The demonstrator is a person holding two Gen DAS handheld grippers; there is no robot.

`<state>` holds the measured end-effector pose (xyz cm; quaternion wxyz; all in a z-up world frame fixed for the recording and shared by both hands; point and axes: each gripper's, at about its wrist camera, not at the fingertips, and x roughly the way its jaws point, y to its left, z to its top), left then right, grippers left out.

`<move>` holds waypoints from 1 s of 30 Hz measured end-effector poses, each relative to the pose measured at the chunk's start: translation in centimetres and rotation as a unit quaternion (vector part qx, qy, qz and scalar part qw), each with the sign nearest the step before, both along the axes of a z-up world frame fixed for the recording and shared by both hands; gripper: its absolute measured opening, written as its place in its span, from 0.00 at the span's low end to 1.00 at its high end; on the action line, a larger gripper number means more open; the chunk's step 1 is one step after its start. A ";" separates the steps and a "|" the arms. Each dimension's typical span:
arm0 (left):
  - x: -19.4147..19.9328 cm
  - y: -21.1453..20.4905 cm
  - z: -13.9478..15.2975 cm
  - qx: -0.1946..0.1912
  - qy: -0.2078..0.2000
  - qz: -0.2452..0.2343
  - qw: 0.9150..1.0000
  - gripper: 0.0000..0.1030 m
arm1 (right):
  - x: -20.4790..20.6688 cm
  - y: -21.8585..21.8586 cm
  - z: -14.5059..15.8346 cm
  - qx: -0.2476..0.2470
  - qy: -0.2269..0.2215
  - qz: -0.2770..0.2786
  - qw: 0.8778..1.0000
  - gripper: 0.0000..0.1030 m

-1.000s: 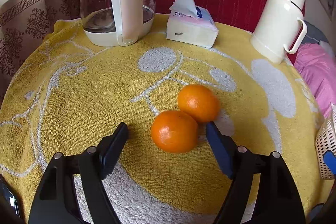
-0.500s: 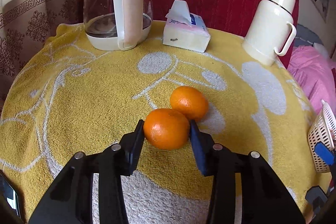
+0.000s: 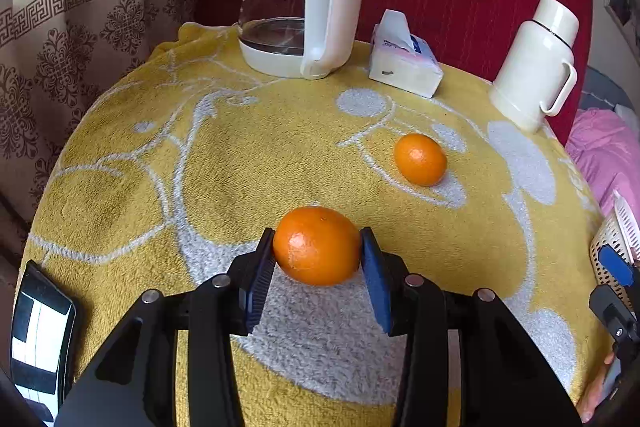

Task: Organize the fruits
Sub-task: 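Lift the orange off the towel with the left tool, then grasp the last orange with the right tool while the left tool holds its orange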

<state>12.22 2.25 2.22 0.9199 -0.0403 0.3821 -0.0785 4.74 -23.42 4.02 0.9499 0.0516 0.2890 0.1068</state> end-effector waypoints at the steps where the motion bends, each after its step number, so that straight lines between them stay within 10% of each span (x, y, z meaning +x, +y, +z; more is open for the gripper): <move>1: -0.3 0.4 0.0 0.000 -0.001 0.006 1.000 0.41 | 0.0 0.0 0.0 -0.001 0.001 0.000 1.000 0.97; 20: -1.6 3.4 -0.1 -0.023 -0.012 0.058 0.998 0.41 | 10.2 7.3 0.0 -0.025 0.063 0.069 0.995 0.97; 30: -1.4 3.7 -0.1 -0.028 -0.011 0.068 0.997 0.41 | 16.2 12.1 -2.0 -0.063 0.089 0.089 0.990 0.69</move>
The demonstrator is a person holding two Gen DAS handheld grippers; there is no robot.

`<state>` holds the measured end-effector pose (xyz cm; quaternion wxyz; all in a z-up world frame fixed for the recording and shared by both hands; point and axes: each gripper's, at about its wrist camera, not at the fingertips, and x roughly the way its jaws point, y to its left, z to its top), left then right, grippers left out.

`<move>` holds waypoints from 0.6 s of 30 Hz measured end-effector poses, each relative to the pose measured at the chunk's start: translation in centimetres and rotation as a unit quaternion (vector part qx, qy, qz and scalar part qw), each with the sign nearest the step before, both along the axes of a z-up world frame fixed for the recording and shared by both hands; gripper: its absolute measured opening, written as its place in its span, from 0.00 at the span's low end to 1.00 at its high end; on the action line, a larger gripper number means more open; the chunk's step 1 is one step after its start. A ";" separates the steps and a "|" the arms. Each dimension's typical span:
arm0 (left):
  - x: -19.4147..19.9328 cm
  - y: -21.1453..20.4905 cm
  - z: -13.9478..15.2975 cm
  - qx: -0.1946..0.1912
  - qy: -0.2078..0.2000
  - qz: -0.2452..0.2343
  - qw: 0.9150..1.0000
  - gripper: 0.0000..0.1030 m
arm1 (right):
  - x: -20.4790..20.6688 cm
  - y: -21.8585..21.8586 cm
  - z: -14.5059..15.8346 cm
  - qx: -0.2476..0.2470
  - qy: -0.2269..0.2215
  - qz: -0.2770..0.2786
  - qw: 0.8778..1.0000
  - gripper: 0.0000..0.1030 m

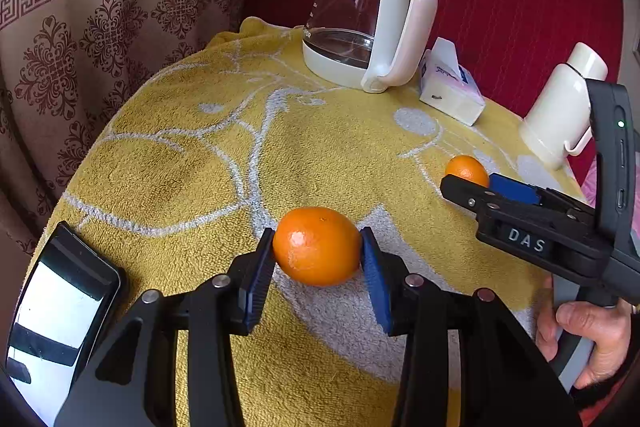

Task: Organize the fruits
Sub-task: 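Grasp the last orange with the right tool while the left tool holds its orange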

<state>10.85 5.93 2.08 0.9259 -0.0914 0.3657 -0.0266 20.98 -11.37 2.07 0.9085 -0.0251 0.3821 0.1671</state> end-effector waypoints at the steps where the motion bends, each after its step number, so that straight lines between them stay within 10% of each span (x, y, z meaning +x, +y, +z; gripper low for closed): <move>1: 0.0 0.0 0.0 0.001 -0.001 0.000 1.000 0.41 | 0.4 0.3 -0.1 -0.001 0.003 0.002 1.000 0.66; 9: 0.1 -0.1 0.1 0.003 -0.002 -0.002 1.000 0.41 | 1.8 0.9 -0.5 -0.014 0.012 -0.008 1.000 0.41; 18: 0.0 -0.3 0.1 0.006 -0.005 -0.002 1.000 0.41 | 0.7 0.2 -0.3 -0.016 0.005 -0.016 1.000 0.40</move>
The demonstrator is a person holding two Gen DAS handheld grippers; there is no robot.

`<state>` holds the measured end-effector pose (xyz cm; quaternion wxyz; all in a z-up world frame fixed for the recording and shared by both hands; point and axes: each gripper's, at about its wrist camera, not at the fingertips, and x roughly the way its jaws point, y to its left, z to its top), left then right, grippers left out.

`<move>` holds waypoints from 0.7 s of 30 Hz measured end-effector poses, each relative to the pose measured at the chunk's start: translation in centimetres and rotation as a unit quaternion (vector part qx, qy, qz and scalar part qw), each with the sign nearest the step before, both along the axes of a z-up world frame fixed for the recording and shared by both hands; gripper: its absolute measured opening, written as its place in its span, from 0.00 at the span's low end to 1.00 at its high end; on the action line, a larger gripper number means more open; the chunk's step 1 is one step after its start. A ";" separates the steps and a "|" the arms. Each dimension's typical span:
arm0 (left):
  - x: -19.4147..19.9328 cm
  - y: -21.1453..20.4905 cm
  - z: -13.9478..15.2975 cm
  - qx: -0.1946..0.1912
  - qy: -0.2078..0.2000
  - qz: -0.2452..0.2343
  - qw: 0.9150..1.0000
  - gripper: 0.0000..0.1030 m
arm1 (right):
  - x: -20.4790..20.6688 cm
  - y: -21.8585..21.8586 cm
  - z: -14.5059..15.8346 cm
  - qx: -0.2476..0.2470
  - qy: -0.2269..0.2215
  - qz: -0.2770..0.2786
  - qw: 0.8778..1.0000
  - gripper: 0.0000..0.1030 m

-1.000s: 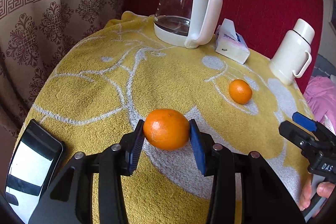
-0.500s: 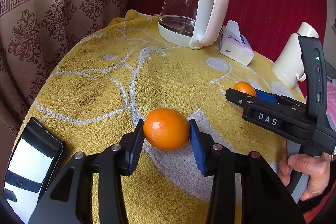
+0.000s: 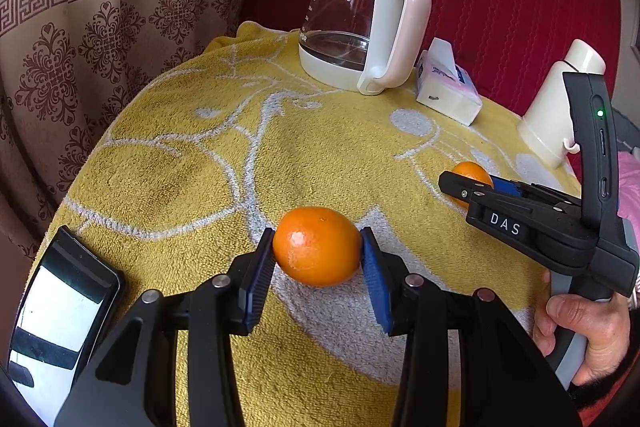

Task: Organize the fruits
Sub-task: 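Grasp the last orange with the right tool while the left tool holds its orange, then lift the orange and carry it toward the basket with the right tool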

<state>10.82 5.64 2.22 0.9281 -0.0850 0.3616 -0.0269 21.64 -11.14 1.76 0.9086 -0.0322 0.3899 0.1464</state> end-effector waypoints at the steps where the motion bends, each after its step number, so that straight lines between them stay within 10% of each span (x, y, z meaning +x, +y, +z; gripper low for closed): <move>1: 0.0 0.0 0.0 0.000 0.000 0.000 1.000 0.41 | -0.2 -0.2 0.0 0.001 0.000 -0.003 1.000 0.40; 21: -0.8 -1.0 0.7 0.016 -0.021 -0.007 1.000 0.41 | -7.4 -3.9 0.8 0.018 -0.012 -0.036 0.999 0.40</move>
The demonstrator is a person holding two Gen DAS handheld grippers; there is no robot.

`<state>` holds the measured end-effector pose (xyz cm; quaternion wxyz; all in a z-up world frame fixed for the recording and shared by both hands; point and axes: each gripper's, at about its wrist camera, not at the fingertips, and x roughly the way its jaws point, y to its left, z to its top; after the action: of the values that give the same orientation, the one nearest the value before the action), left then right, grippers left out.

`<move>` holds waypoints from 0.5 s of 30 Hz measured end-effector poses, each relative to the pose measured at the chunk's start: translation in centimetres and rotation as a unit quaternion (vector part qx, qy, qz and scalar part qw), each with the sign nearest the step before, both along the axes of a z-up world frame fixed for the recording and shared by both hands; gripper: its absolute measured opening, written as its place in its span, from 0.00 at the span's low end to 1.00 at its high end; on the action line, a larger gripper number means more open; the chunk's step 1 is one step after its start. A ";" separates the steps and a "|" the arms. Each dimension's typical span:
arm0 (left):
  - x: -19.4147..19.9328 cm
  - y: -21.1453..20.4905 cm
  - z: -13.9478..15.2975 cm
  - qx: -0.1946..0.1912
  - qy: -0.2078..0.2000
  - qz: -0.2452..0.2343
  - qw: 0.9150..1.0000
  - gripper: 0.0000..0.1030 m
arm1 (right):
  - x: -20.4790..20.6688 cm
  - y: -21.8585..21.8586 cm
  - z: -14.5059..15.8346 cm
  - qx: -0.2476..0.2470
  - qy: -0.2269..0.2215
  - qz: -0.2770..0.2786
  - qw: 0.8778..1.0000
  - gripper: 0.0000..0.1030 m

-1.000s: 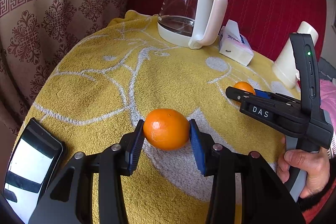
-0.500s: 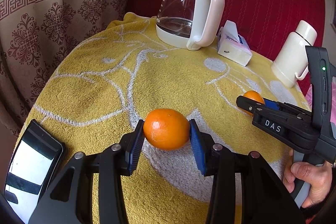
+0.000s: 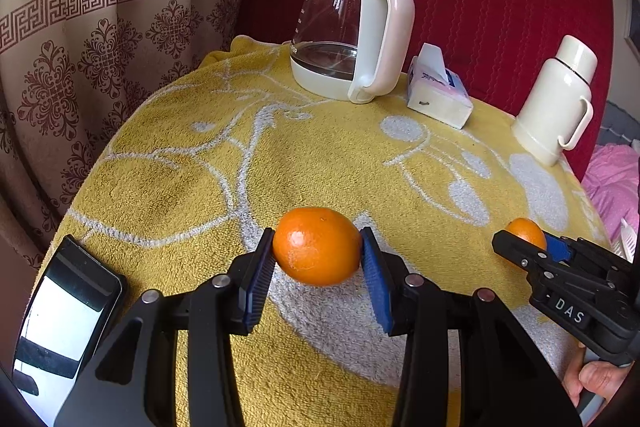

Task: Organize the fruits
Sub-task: 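Lift the orange and carry it toward the basket with the right tool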

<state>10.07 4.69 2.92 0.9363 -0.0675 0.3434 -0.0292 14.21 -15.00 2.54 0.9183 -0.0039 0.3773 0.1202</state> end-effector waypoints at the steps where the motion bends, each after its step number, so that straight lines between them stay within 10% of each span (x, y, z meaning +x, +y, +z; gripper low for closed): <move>1: -0.1 -0.1 0.1 0.000 -0.001 -0.001 1.000 0.41 | -0.5 -0.2 0.1 0.002 -0.002 -0.002 1.000 0.40; 15: -1.1 -1.9 0.9 0.010 -0.019 -0.024 0.999 0.41 | -6.0 -2.3 1.8 0.022 -0.033 -0.025 0.999 0.40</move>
<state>8.92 2.77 3.81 0.9422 -0.0497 0.3275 -0.0497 8.24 -17.30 4.30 0.9327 0.0215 0.3442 0.1054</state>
